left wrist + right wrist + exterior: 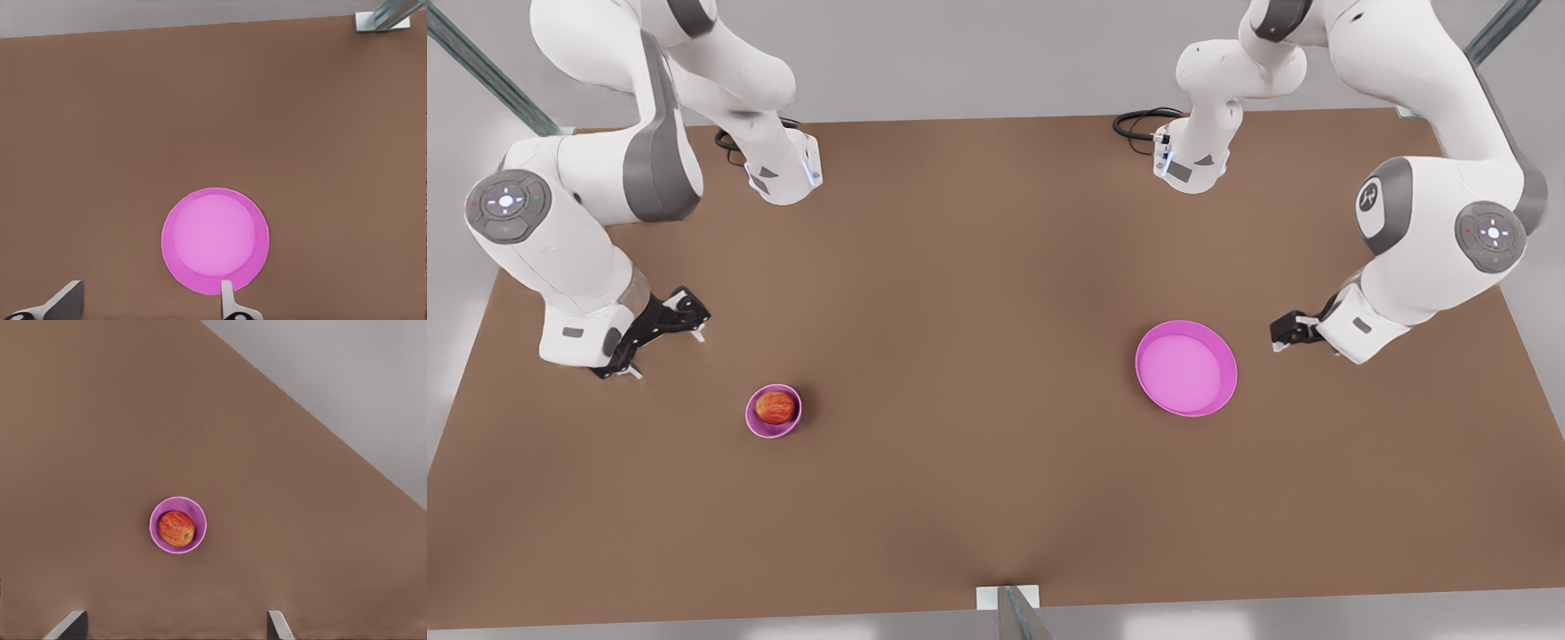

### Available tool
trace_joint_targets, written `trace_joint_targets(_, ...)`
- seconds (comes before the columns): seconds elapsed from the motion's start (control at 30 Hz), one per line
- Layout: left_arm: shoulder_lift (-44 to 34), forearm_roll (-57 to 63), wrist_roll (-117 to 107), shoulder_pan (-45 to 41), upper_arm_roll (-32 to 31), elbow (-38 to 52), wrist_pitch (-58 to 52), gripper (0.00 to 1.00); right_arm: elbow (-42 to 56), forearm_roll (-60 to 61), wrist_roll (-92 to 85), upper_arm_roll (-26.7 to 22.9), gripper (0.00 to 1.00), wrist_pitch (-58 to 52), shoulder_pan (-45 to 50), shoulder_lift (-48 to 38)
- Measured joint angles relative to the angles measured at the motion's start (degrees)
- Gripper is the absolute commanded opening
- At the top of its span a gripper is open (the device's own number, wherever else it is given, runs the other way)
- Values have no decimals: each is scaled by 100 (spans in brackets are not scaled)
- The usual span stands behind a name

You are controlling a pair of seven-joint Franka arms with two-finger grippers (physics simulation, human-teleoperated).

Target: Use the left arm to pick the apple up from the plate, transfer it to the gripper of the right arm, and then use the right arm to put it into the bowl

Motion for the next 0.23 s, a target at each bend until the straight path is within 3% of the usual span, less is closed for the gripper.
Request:
trace_joint_targets(0.1,8,1,-116,-17,0,25,0,100,-235,117,381,-433,100,-25,-68,-36)
trace_joint_targets(0.23,9,2,-244,-43,0,30,1,100,196,551,843,-576,100,-165,-87,252)
